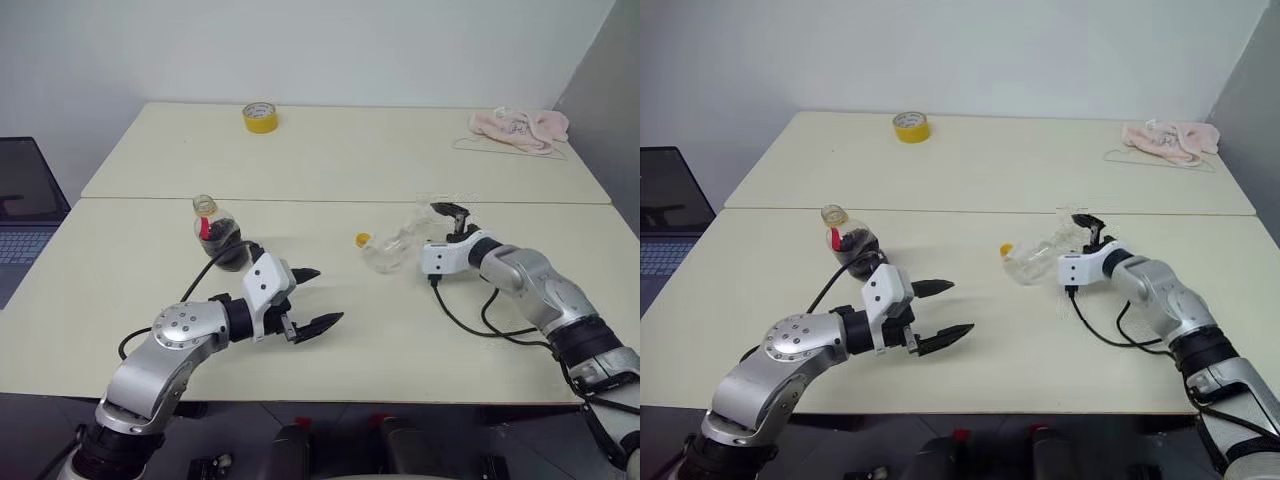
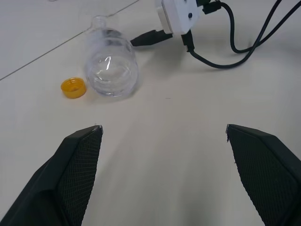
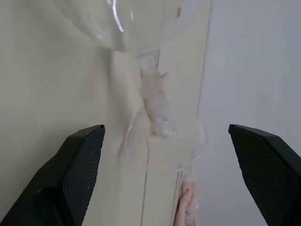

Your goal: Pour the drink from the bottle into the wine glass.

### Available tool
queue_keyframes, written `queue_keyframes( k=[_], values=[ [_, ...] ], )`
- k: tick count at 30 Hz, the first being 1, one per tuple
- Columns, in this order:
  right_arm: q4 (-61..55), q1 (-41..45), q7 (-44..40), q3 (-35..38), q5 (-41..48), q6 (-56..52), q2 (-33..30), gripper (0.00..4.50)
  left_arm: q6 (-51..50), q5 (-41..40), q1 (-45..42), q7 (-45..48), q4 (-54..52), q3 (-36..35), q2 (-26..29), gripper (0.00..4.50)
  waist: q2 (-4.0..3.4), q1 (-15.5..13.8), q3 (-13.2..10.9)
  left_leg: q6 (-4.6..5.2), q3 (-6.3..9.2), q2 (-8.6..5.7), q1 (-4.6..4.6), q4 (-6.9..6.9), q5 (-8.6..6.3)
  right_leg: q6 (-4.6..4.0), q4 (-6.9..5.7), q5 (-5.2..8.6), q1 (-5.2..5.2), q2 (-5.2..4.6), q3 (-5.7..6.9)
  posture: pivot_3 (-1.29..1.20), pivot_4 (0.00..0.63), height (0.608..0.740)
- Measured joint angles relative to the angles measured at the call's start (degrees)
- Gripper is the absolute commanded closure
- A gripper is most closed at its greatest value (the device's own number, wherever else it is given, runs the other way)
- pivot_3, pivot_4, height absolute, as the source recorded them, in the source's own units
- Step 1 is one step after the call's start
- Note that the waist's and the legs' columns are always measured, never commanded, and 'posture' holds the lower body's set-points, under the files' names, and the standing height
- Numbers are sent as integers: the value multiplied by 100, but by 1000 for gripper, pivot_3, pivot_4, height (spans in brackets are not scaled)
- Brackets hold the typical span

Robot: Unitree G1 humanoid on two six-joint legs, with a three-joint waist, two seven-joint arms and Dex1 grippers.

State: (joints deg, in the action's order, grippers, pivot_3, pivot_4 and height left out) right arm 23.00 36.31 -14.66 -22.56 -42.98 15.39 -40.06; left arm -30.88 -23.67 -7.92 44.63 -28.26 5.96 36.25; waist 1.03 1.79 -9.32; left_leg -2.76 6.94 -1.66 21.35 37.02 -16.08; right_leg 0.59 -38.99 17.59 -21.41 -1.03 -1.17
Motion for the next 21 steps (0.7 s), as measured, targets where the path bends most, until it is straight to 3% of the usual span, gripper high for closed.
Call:
queue_keyframes(
  k=[8, 21],
  values=[
    [623, 324, 122, -178, -128, 432, 79, 0, -8, -36, -16, 4, 0, 6, -8, 52, 0, 0, 0, 0, -2, 0, 0, 0, 0, 0, 0, 0, 0, 0, -3, 0, 150, 740],
    [2027, 1203, 755, -634, -556, 704, 716, 0, -142, -135, -168, 77, 7, -2, -14, 52, 0, 14, 0, 0, -15, 1, -10, -1, 0, -1, -4, 0, 0, 1, -14, 0, 150, 740]
  ],
)
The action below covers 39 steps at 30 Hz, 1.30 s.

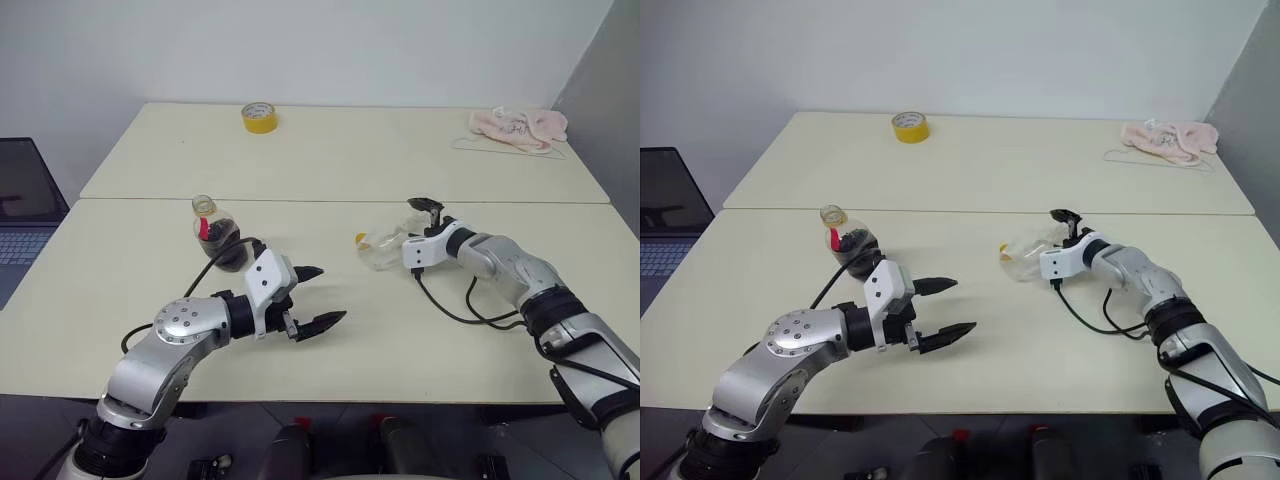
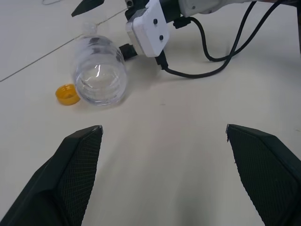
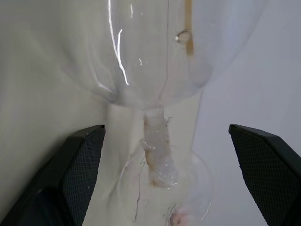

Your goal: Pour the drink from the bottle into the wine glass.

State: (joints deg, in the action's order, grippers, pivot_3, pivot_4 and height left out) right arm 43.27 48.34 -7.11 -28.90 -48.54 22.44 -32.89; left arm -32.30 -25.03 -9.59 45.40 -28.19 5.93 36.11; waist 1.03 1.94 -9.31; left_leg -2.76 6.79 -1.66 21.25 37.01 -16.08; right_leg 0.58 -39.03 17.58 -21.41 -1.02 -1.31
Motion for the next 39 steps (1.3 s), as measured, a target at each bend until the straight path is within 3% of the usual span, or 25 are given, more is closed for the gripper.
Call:
queue_keyframes(
  k=[2, 10, 15, 24, 31, 36, 39],
  values=[
    [231, 137, 101, -58, -18, 14, 110, 0, -7, -3, -20, 16, 0, -4, 0, 52, 0, 3, 0, 0, -4, 1, -3, -1, 0, 0, -1, 0, 0, 1, -4, 0, 150, 740],
    [806, 386, 156, -145, 115, 92, 381, 2645, -19, -3, -28, -5, 1, -5, -3, 0, 0, 8, 0, 1, -49, 2, -22, -3, -1, 3, -4, -2, 1, 3, -51, 0, 150, 740],
    [454, -32, 191, 132, 511, 49, 393, 4332, -95, -9, 50, -168, 1, -85, -96, 0, 3, 6, 2, 3, -60, 3, -28, -4, -2, 7, -3, -3, 2, 4, -65, 0, 150, 740],
    [-1544, -1461, -156, 914, 1494, -460, 487, 4416, -121, -93, 318, -351, -7, -192, -162, 0, 9, -7, 5, 5, -63, 11, -33, -5, -3, 10, -4, -5, 3, 13, -72, 0, 150, 740],
    [-4307, -2960, -1719, 1325, 3811, -1966, 1424, 4416, -92, -296, 688, -321, -16, -531, -180, 0, 2, 9, 2, 25, -62, 24, -35, -8, -16, 10, -7, -5, 0, 22, -76, 0, 150, 740],
    [-5399, -3078, -2259, 1318, 4775, -3262, 1864, 4416, -84, -335, 880, -219, -18, -636, -101, 0, 2, -22, 2, 27, -57, 22, -36, -5, -17, 12, -2, -6, 3, 22, -73, 0, 150, 740],
    [-5455, -3055, -2427, 1289, 4881, -3584, 1854, 4416, -85, -363, 903, -218, -37, -643, -100, 0, 2, -40, 1, 27, -58, 19, -35, -5, -17, 12, 1, -6, 3, 21, -74, 0, 150, 740]
  ],
)
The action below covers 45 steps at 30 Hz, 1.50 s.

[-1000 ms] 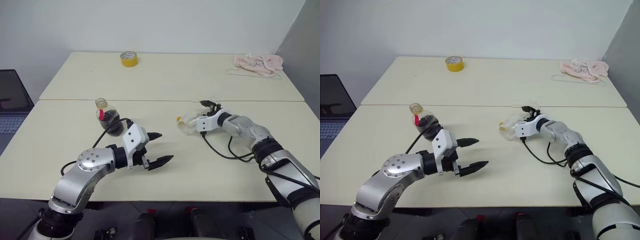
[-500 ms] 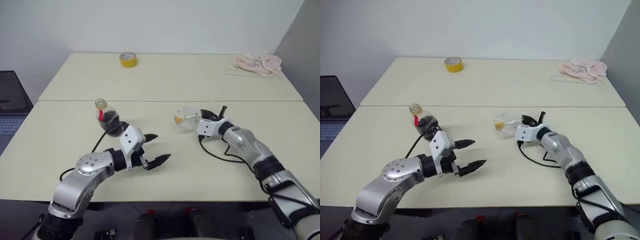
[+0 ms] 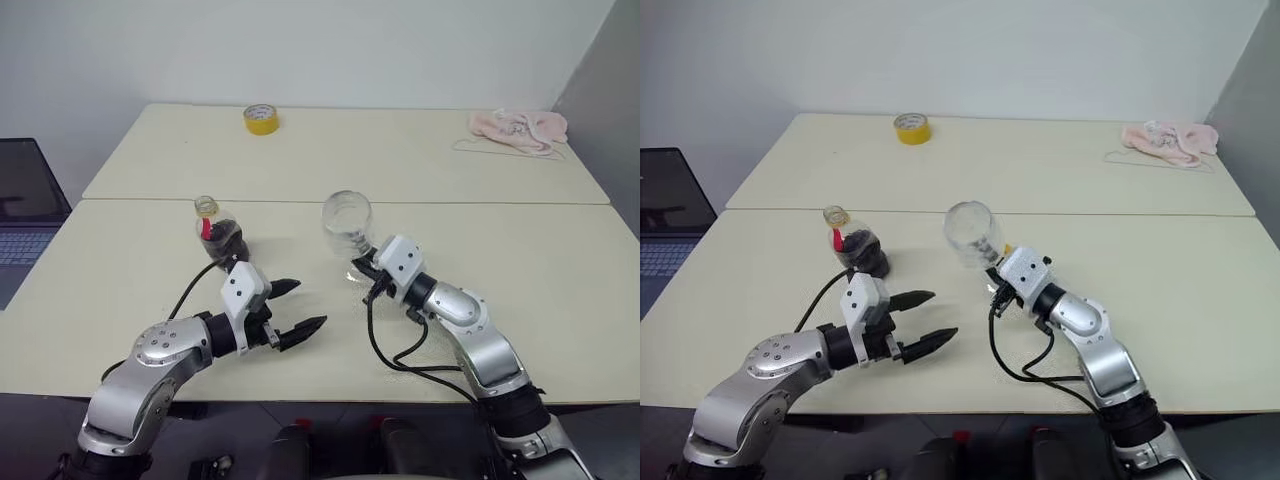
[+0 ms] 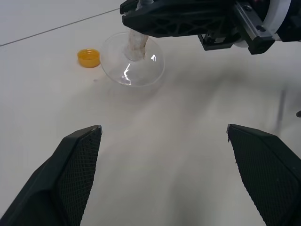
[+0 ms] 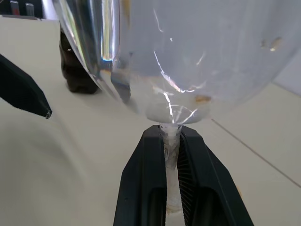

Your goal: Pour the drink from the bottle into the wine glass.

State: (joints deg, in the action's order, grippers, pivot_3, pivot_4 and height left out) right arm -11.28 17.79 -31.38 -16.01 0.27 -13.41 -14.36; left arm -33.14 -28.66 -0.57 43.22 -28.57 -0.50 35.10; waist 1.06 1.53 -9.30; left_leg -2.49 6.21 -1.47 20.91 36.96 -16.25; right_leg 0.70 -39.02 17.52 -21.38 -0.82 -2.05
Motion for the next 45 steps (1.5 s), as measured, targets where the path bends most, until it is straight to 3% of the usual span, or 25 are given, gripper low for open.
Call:
queue_keyframes(
  k=[18, 31, 45],
  values=[
    [1329, 354, -234, 117, 226, 479, 340, 4416, -2, -61, 37, -107, -29, -1, -63, 0, 0, 29, 0, 0, -2, 2, -1, -3, 0, 0, -2, 0, -3, 2, 0, 0, 150, 740],
    [1332, 344, -263, 126, 308, 531, 231, 22, 121, -33, 65, -109, -8, -1, -62, 0, 0, 29, 0, 0, -1, 2, -1, -3, 0, 0, -2, 0, -4, 2, -1, 0, 150, 740],
    [1289, 351, -342, 111, 305, 560, 129, 22, 249, 55, 36, -278, 28, -7, -181, 0, 0, 28, 0, 1, -2, 2, -1, -4, 0, 0, -1, 0, -3, 2, -1, 0, 150, 740]
  ],
)
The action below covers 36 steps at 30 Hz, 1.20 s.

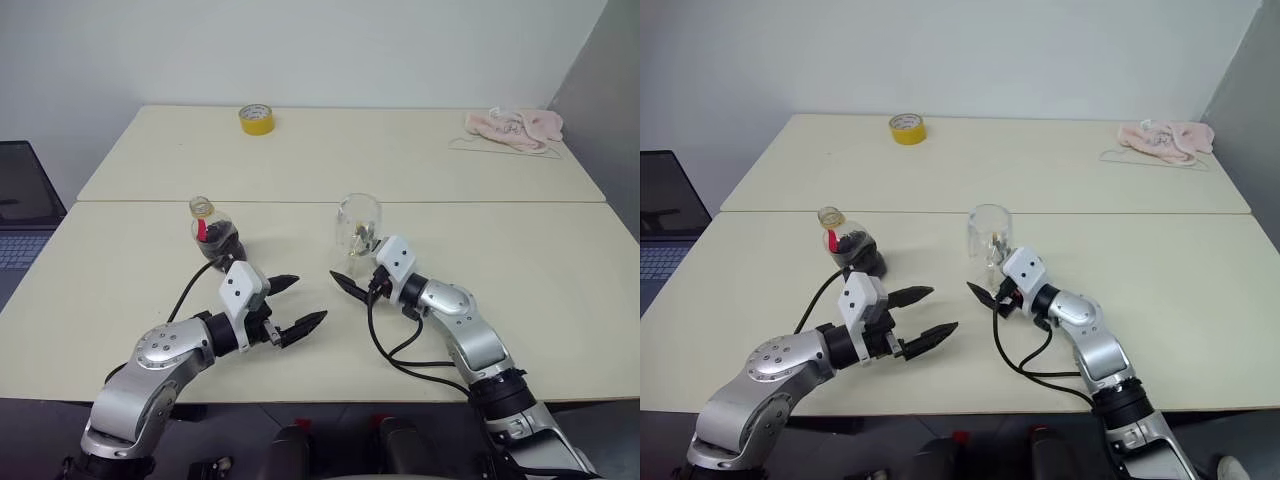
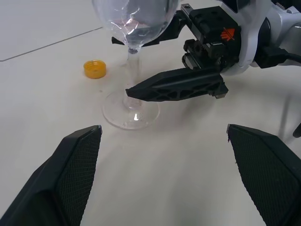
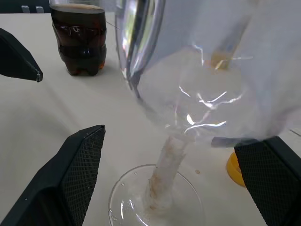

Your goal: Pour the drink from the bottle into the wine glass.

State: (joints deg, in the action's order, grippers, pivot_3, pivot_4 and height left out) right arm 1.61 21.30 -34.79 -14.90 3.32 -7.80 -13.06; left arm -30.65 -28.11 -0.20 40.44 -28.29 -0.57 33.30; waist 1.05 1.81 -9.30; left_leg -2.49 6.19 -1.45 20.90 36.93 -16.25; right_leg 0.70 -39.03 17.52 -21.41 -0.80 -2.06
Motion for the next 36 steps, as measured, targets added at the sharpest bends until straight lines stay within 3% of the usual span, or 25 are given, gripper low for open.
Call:
queue_keyframes(
  k=[12, 16, 21, 28, 36],
  values=[
    [-1340, -780, -914, -98, 167, -789, -1120, 22, 126, 49, 293, -186, 192, -221, -123, 0, 0, -4, 0, 2, 1, 0, 1, -2, -1, 1, 4, 1, 1, -2, 0, 0, 150, 740],
    [-1885, -912, -1158, -58, 520, -1236, -1358, 22, 260, 202, 545, -459, 159, -222, -319, 0, 1, -9, -1, 3, 3, 1, 1, -1, -2, 2, 4, 1, 2, -2, 1, 0, 150, 740],
    [-2616, -901, -1402, 496, 1240, -1910, -1845, 22, 448, 462, 1086, -1240, 64, -612, -768, 0, 5, -24, -2, 8, 5, 0, 2, 0, -6, 2, 8, 1, 4, -3, 3, 0, 150, 740],
    [-3067, -683, -1617, 555, 1745, -2364, -2148, 22, 841, 736, 1063, -1817, 268, -1141, -1020, 0, 8, -30, -4, 9, 5, 0, 2, 1, -6, 3, 8, 1, 5, -3, 7, 0, 150, 740],
    [-3171, -618, -1570, 456, 1829, -2433, -2149, 22, 985, 938, 739, -2095, 781, -1199, -1111, 0, 9, -33, -4, 9, 3, -1, 3, 0, -6, 3, 10, 1, 4, -4, 6, 0, 150, 740]
  ],
)
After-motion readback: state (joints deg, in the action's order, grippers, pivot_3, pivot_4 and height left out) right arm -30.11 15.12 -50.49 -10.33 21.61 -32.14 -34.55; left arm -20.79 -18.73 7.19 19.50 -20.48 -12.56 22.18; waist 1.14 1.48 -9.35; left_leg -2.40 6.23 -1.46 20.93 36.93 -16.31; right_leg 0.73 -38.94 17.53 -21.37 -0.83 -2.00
